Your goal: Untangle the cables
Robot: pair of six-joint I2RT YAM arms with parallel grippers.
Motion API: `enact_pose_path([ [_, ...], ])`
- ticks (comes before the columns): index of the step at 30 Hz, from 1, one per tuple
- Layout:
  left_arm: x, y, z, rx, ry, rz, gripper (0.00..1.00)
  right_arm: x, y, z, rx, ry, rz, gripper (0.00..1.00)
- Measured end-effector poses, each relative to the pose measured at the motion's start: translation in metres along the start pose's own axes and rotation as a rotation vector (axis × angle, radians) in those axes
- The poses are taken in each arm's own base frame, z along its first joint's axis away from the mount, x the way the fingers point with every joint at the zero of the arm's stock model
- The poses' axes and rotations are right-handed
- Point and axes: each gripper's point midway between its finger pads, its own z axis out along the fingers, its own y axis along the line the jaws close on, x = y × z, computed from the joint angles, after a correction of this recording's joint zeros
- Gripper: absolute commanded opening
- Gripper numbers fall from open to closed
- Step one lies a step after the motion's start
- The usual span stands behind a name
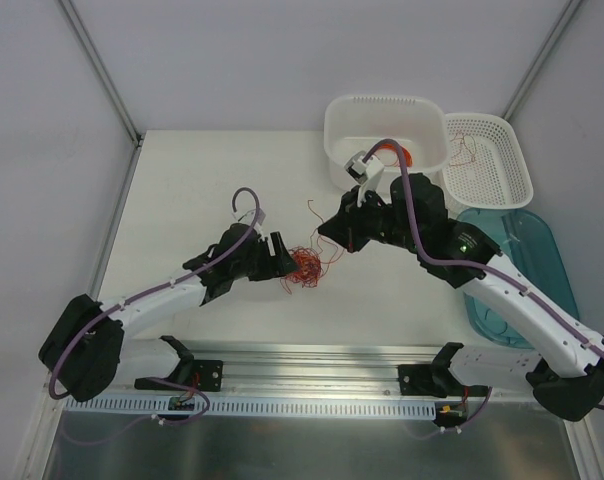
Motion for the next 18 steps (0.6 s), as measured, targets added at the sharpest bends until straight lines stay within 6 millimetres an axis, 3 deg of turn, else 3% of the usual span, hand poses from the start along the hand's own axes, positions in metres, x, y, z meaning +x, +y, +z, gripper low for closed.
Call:
enact_pose_path([
  [4, -0.005, 0.005, 0.006, -0.036, -0.002, -0.003, 0.64, 0.007, -0.002, 0.001, 0.005, 0.015, 0.003, 0.01],
  [12, -0.004, 0.019, 0.048, -0.148, 0.075, -0.004, 0.58, 0.013, -0.004, 0.002, 0.007, 0.029, 0.003, 0.01],
  [18, -0.001, 0.040, 0.065, -0.251, 0.092, 0.005, 0.47, 0.012, -0.003, 0.000, 0.005, 0.026, -0.002, 0.01],
])
